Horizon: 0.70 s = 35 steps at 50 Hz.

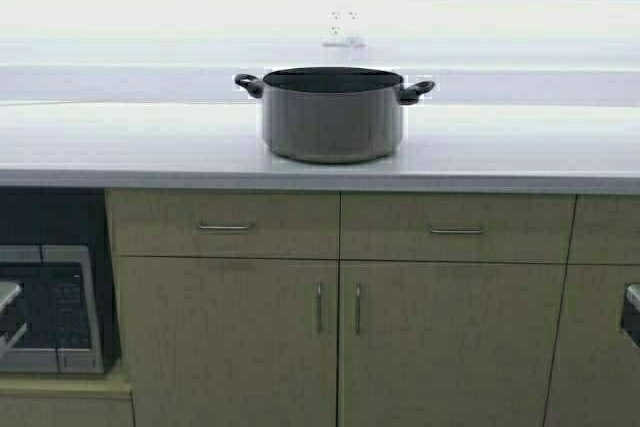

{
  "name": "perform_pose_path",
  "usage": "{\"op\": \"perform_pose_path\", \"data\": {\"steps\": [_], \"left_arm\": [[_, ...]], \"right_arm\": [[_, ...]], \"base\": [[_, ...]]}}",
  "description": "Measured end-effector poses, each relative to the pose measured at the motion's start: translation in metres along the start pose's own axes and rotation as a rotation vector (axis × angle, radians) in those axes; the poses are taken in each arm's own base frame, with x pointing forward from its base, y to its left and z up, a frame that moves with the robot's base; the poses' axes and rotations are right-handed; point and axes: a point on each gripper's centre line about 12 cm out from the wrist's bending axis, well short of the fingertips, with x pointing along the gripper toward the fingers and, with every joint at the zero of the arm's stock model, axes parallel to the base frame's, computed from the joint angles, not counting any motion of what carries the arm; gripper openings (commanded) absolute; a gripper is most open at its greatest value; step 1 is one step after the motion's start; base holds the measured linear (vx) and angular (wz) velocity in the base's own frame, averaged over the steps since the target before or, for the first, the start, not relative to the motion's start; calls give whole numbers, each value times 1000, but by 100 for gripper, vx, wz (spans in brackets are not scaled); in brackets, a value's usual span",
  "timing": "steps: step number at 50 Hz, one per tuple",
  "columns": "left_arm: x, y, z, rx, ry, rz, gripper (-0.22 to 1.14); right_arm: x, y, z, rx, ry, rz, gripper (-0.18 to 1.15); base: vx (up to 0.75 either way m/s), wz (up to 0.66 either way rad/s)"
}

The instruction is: Open the cabinet, put the pot inside, then close it

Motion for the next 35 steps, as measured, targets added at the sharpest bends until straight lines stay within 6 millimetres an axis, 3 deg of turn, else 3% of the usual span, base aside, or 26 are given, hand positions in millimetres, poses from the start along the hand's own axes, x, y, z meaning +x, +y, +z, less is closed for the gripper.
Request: {"op": "perform_pose_path", "data": {"steps": [6, 35], "left_arm": [[2, -1, -7, 10, 26, -9, 6], [-5, -3, -9, 0, 17, -18, 3]], "right_arm": [[1, 1, -2, 4, 6, 4, 9], [5, 1, -10, -9, 43, 9, 5]], "base": [[14, 1], [26, -1]]}}
